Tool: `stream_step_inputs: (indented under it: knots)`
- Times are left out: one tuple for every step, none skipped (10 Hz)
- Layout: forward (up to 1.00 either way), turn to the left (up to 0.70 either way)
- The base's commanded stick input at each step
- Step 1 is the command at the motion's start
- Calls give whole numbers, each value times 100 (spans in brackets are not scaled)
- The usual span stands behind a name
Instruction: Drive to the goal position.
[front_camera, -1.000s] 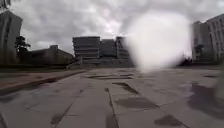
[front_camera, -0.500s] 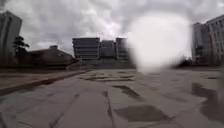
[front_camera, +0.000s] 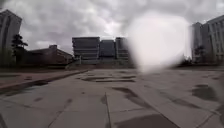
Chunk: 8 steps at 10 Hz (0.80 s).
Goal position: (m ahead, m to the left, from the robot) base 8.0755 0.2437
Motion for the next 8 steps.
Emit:
stream_step_inputs:
  knots:
    - [70,0]
    - [70,0]
    - [70,0]
    - [70,0]
    - [70,0]
    - [70,0]
    - [70,0]
    - [70,0]
